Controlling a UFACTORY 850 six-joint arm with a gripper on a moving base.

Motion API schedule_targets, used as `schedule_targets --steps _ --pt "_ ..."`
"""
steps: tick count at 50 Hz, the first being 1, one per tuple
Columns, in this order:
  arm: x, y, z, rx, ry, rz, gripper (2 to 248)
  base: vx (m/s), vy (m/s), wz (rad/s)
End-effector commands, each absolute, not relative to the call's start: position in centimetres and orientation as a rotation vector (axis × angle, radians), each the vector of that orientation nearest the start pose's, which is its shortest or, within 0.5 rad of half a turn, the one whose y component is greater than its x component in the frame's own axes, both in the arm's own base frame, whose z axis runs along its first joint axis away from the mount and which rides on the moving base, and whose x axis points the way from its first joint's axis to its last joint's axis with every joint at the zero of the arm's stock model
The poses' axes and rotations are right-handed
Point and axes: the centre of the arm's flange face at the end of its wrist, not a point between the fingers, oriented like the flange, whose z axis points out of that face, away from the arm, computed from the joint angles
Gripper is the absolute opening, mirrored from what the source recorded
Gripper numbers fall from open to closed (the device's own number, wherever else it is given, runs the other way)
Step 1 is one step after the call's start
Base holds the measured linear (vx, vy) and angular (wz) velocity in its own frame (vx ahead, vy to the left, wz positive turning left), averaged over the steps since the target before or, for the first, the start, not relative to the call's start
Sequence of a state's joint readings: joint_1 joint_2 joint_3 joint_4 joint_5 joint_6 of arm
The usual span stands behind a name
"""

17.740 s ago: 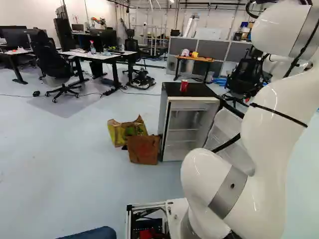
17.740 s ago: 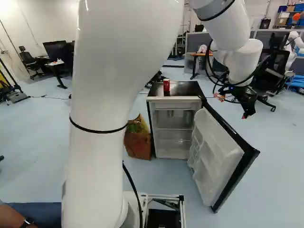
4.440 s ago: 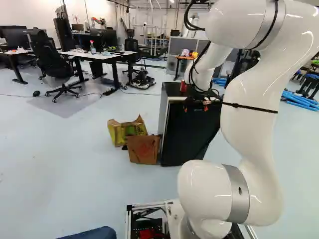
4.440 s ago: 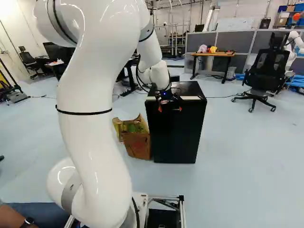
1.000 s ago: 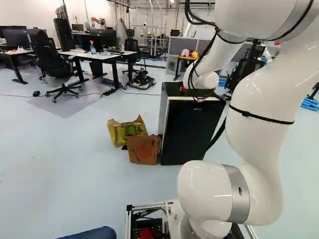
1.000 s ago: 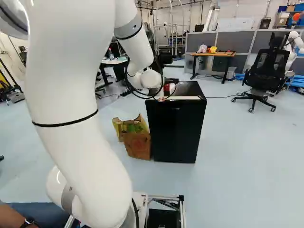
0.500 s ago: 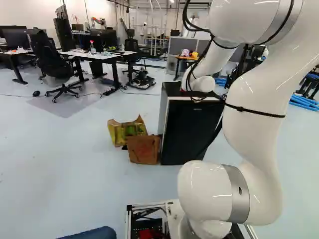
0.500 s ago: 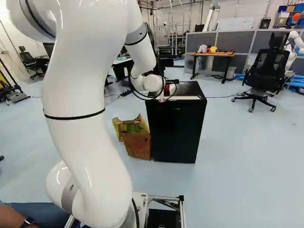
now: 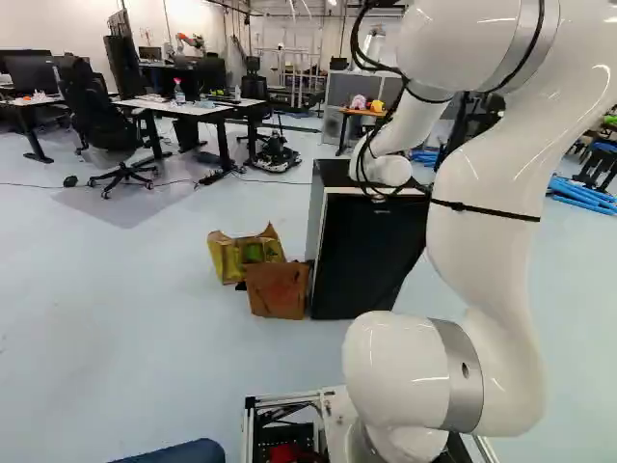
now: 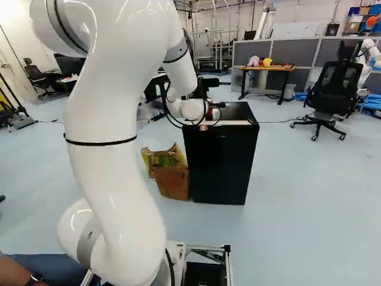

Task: Grab a drink from the fridge

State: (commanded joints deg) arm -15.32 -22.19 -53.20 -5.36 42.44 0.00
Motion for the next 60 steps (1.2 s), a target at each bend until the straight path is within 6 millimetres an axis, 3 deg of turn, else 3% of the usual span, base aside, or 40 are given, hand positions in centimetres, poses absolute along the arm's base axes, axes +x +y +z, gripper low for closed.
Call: schedule_targets --steps 42,60 --pt "59.5 -15.1 37.7 -2.510 0.179 -2.116 247 0.000 0.000 0.000" --pt "60.9 -15.2 35.4 -2.520 0.176 -2.096 247 0.000 0.000 0.000"
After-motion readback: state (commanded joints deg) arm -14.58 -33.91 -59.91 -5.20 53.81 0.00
